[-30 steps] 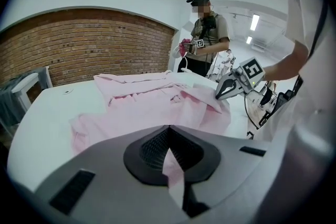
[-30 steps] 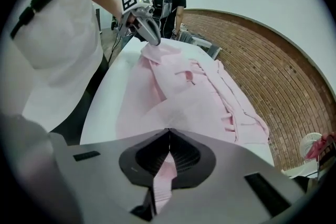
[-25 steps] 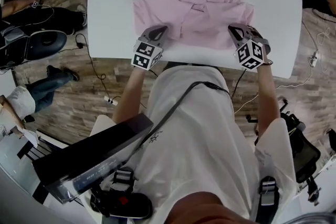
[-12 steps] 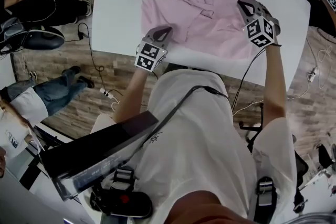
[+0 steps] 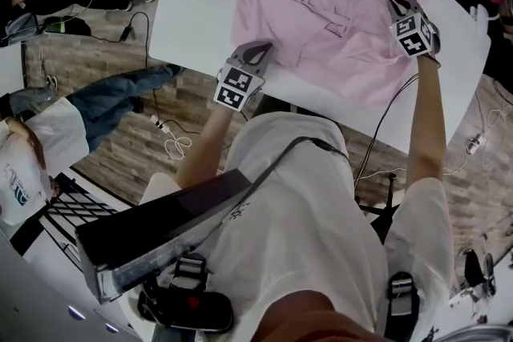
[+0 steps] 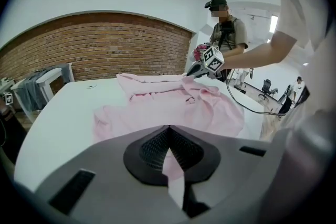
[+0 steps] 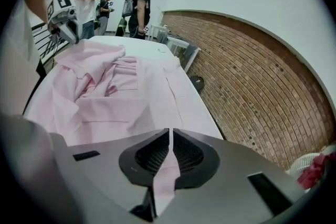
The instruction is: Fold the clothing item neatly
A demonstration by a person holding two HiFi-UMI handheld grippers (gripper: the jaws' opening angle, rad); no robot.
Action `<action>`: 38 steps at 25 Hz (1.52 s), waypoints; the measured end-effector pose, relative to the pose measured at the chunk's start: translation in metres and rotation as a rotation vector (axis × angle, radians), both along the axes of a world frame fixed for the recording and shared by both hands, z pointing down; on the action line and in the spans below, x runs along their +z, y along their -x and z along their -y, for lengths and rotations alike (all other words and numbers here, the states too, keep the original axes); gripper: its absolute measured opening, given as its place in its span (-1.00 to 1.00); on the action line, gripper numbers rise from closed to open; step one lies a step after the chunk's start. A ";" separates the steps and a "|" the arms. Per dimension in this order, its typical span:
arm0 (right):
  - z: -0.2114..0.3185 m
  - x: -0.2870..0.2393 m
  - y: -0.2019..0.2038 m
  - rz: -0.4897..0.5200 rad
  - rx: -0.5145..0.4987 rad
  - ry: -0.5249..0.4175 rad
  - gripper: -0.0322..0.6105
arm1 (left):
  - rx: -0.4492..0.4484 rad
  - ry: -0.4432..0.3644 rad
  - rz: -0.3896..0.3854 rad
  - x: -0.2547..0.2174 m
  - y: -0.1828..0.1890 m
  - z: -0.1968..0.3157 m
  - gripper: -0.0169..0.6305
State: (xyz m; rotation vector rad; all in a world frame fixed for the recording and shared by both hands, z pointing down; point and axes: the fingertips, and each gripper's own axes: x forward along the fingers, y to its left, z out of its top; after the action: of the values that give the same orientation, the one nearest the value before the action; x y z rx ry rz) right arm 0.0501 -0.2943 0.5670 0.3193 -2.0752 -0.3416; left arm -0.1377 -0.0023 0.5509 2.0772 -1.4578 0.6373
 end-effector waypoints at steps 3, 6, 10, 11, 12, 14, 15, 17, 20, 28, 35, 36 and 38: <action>0.002 -0.011 0.002 0.077 0.055 -0.001 -0.86 | -0.034 -0.008 -0.002 -0.003 0.004 -0.005 -0.94; -0.025 -0.039 0.021 0.208 0.051 0.025 -0.77 | -0.069 -0.027 -0.003 -0.007 0.011 -0.008 -0.94; -0.114 -0.054 0.067 0.329 -0.072 0.161 -0.68 | -0.150 -0.010 -0.015 0.000 0.026 -0.021 -0.94; -0.140 -0.051 0.078 0.330 -0.117 0.193 -0.66 | -0.170 -0.006 -0.017 0.002 0.029 -0.024 -0.94; -0.165 -0.047 0.089 0.328 -0.164 0.223 -0.60 | -0.188 -0.003 -0.018 0.004 0.034 -0.028 -0.94; -0.212 -0.042 0.110 0.329 -0.252 0.276 -0.57 | -0.212 0.002 -0.016 0.005 0.041 -0.036 -0.94; -0.232 -0.042 0.120 0.330 -0.288 0.301 -0.55 | -0.218 0.004 -0.013 0.005 0.044 -0.039 -0.94; -0.265 -0.044 0.136 0.330 -0.338 0.342 -0.50 | -0.224 0.007 -0.009 0.005 0.049 -0.044 -0.94; -0.297 -0.048 0.159 0.345 -0.371 0.388 -0.43 | -0.234 0.007 -0.003 0.007 0.055 -0.047 -0.94; -0.321 -0.042 0.217 0.308 -0.318 0.364 -0.36 | -0.232 -0.003 0.003 0.000 0.062 -0.049 -0.94; -0.323 -0.016 0.233 0.205 -0.291 0.321 -0.36 | -0.222 -0.001 0.005 0.001 0.068 -0.045 -0.94; -0.321 -0.016 0.233 0.205 -0.286 0.318 -0.36 | -0.217 -0.001 0.006 0.002 0.069 -0.044 -0.94; -0.317 -0.020 0.233 0.217 -0.273 0.316 -0.38 | -0.206 -0.006 0.011 0.001 0.070 -0.042 -0.94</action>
State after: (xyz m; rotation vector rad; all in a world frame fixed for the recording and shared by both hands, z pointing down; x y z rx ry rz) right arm -0.1832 0.0229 0.5466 -0.1241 -2.3501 -0.1396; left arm -0.2081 0.0401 0.5523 1.8979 -1.6549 0.5635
